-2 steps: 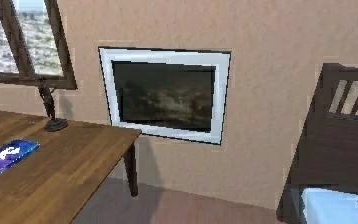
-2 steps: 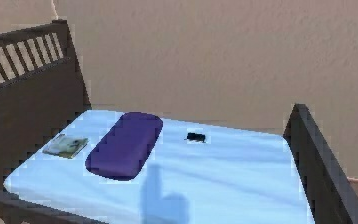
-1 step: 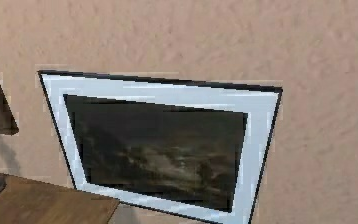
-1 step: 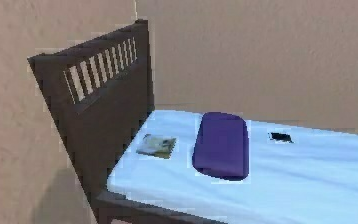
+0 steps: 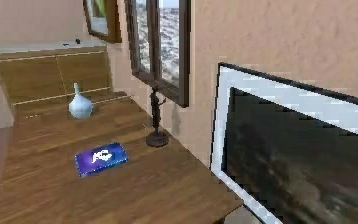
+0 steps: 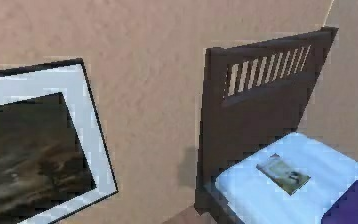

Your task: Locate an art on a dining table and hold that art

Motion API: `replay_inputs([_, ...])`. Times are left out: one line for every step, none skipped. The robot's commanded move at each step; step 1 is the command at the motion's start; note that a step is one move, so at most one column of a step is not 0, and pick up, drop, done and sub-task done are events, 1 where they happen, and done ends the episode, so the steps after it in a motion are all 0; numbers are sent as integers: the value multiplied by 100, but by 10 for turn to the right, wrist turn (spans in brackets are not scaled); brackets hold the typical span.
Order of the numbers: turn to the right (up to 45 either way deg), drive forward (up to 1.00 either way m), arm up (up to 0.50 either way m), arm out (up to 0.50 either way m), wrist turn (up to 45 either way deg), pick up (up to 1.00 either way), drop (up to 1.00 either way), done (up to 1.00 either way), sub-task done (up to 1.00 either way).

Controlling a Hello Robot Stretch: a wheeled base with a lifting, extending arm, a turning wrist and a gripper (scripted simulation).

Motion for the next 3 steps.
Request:
replay_inputs([-450,0,0,0,0,0,0,0,0])
replay_inputs([-450,0,0,0,0,0,0,0,0])
replay_inputs([450,0,0,0,0,0,0,0,0])
